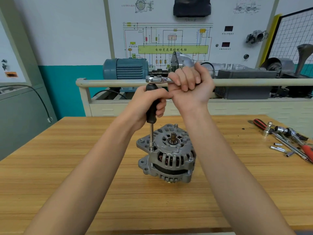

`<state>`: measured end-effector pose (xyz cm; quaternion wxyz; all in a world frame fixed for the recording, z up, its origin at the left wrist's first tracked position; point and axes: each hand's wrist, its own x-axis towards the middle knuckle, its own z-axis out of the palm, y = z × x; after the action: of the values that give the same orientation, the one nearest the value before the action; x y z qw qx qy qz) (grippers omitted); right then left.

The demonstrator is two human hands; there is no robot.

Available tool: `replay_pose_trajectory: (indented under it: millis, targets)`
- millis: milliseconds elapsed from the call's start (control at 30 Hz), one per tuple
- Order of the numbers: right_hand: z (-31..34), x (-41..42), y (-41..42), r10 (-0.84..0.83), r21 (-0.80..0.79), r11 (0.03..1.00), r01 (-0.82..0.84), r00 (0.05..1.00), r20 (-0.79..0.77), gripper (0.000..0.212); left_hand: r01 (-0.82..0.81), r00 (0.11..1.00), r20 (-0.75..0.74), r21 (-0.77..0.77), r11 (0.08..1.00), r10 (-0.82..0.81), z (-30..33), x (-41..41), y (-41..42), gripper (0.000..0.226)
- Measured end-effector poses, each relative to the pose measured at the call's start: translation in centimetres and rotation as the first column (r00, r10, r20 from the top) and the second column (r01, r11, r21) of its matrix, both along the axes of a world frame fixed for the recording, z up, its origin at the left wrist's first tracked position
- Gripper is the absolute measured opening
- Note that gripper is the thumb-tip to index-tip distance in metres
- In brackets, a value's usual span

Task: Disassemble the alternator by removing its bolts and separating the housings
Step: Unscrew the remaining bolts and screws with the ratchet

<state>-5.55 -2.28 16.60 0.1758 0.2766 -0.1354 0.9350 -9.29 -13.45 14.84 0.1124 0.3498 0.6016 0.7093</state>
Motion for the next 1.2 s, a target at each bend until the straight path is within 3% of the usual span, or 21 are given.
replay_pose_trajectory:
  millis: [67,167,267,333,400,467,533,567,600,667,733,800,900,1033,1133,1200]
  targets:
    - [0.1,-0.6,0.4,0.071,-0.093,0.993,-0.067,0.997,0.038,0.047,0.044,0.999,0.027,-0.009,0.999,-0.043,0.3,0.1,0.3,0.048]
    - [0.1,-0.5,0.1,0.028,-0.091,0.996,-0.025,0.999,0.033,0.048,0.06,0.996,0.071,0.001,0.998,-0.06,0.2,0.2,0.5,0.051]
    - [-0.2,0.6,-0.6,-0.131,0.02,0.991,0.132,0.991,-0.037,0.053,-0.077,0.995,0.059,0.017,0.997,0.076,0.1,0.4,0.7,0.048]
    - [-0.7,1.5,-1.7,-0.294,0.142,0.939,0.314,0.945,-0.142,0.053,-0.216,0.975,0.054,0.045,0.975,0.213,0.0,0.8,1.3,0.046]
    - [-1.2,2.0,-3.1,-0.505,0.221,0.793,0.568,0.815,-0.284,0.045,-0.349,0.937,0.056,0.078,0.934,0.345,-0.1,1.1,1.9,0.043]
    - [-1.7,2.3,-4.4,-0.68,0.244,0.558,0.793,0.605,-0.414,0.037,-0.432,0.901,0.024,0.11,0.895,0.433,-0.2,1.3,2.3,0.033]
    - [-2.0,2.4,-5.3,-0.728,0.267,0.406,0.874,0.486,-0.484,0.033,-0.429,0.902,-0.009,0.109,0.897,0.432,-0.1,1.7,2.2,0.019]
    - [-2.1,2.4,-5.4,-0.732,0.271,0.395,0.878,0.479,-0.484,0.032,-0.397,0.917,0.006,0.122,0.91,0.399,-0.2,1.6,2.2,0.018]
    - [-1.9,2.3,-5.3,-0.728,0.268,0.425,0.864,0.503,-0.467,0.032,-0.361,0.932,0.025,0.139,0.922,0.361,-0.3,1.3,2.0,0.023]
    - [-1.4,1.9,-4.3,-0.646,0.267,0.59,0.762,0.644,-0.41,0.039,-0.294,0.956,0.014,0.125,0.948,0.294,-0.5,0.4,1.4,0.036]
    - [-0.6,1.4,-2.6,-0.456,0.277,0.797,0.536,0.836,-0.306,0.049,-0.187,0.982,-0.003,0.099,0.977,0.188,-0.5,-0.3,0.7,0.037]
    - [0.0,0.5,-0.8,-0.202,0.185,0.958,0.22,0.973,-0.114,0.051,-0.099,0.995,-0.019,0.091,0.991,0.101,-0.3,-0.9,0.2,0.033]
    - [0.2,-1.2,0.8,0.062,-0.052,0.997,-0.059,0.996,0.062,0.053,0.006,1.0,-0.016,0.008,1.0,-0.005,-0.2,-1.0,0.2,0.038]
    - [0.2,-1.3,0.4,0.03,-0.077,0.997,-0.025,0.997,0.064,0.052,0.102,0.991,0.089,-0.015,0.995,-0.101,-0.5,-0.9,0.3,0.048]
    - [-0.2,0.2,-0.7,-0.144,0.064,0.987,0.147,0.988,-0.053,0.05,-0.033,0.997,0.077,0.027,0.999,0.03,-0.7,-0.6,0.6,0.05]
    - [-0.6,1.2,-2.0,-0.342,0.19,0.909,0.37,0.925,-0.168,0.053,-0.162,0.985,0.061,0.043,0.986,0.159,-0.8,0.0,1.1,0.047]
